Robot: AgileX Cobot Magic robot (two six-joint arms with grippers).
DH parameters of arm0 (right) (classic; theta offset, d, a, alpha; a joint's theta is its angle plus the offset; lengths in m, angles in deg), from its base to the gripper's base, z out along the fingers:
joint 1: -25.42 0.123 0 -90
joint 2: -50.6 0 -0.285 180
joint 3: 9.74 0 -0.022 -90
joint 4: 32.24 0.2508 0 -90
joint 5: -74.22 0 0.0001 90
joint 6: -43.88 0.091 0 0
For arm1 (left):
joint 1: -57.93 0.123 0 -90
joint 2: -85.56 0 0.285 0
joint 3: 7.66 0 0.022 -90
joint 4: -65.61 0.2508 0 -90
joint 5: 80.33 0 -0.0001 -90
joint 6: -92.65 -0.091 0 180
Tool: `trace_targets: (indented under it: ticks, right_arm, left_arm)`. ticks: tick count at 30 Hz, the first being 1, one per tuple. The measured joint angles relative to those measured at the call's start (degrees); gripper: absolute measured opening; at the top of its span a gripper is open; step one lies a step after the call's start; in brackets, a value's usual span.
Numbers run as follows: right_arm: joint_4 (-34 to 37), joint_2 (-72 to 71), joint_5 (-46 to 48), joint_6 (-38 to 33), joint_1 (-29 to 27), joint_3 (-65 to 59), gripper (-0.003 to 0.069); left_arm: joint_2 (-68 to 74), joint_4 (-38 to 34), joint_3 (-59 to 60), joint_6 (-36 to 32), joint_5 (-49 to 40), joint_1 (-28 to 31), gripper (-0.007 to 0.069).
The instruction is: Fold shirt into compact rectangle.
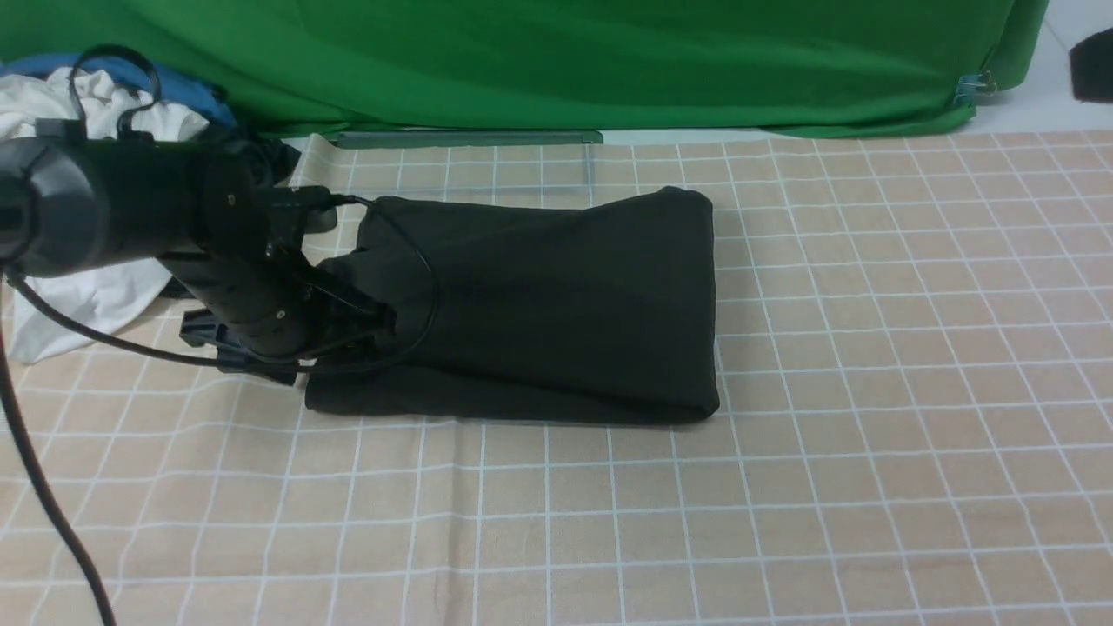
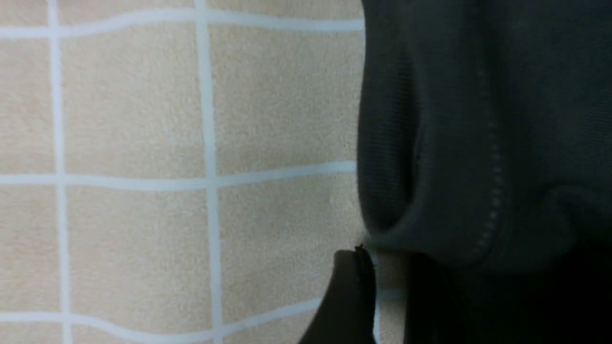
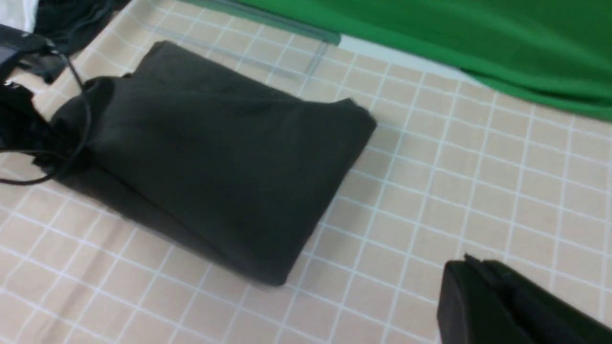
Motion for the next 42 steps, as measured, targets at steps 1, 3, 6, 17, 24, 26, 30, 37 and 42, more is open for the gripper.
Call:
trace_targets:
  ticks: [1,3,6,17,24,26,30,37,42]
  right_arm:
    - [0.3,0.6,0.4,0.0,0.0,0.0,0.0038]
    - [0.9,4.2,2.9,0.0,0.0,0.0,0.0038]
    - [1.6,8.8,4.4,0.1,0.0,0.0,0.0038]
    - [13.3,26.0,0.7,-0.4,0.0,0.0,0.0196]
    - [18.5,36.1,-4.1,-3.5,0.3,0.0,0.0447]
    - [19.6,39.0,-5.6,-4.6,1.0,0.0,0.0489]
    - [21.1,44.3,-9.8,-5.0,2.7,0.0,0.0542]
    - [25.2,50.3,-12.1,-6.7,4.2,0.0,0.0553]
    - [26.0,51.0,-13.6,-9.5,5.5,0.1,0.0367]
  left_arm:
    - [0.1,-0.2,0.0,0.0,0.0,0.0,0.0539]
    - [0.7,-0.9,-0.5,0.0,-0.3,0.0,0.0494]
    - [0.7,-2.1,-0.6,-0.1,-0.7,0.0,0.0376]
    - [0.2,-3.1,-2.2,-4.4,-4.5,-0.1,0.0052]
    - [-4.4,-3.0,-2.1,-4.5,-6.6,-0.1,0.0052]
    - [-4.9,-3.0,-2.1,-4.5,-7.1,-0.1,0.0052]
    - [-5.1,-3.0,-2.1,-4.5,-7.7,-0.1,0.0052]
    - [-5.1,-3.0,-2.1,-4.5,-7.7,-0.1,0.0052]
    - [-5.1,-3.9,-2.1,-4.6,-7.7,-0.1,0.0052]
